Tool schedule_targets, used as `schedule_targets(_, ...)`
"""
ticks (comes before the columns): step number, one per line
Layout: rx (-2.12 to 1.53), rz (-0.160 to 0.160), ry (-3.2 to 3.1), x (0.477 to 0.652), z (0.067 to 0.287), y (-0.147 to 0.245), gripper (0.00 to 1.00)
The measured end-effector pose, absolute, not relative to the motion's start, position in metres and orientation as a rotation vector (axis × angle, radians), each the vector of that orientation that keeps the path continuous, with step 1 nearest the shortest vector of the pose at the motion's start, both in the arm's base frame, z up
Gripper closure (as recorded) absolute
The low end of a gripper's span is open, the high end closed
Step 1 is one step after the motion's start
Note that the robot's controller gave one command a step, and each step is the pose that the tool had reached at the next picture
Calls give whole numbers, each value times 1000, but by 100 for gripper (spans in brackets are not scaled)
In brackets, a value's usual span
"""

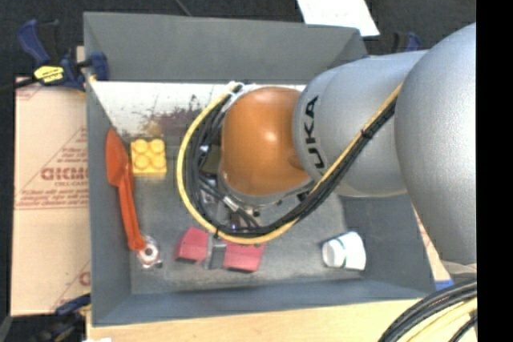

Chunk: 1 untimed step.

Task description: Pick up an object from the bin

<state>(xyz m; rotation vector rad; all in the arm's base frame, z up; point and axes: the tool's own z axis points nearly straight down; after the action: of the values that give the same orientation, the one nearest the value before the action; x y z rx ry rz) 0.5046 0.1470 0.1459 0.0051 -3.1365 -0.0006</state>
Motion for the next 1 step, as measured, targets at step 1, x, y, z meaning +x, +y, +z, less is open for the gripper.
schedule_targets(1, -2, -2, -3144, 507, 149, 146, 0)
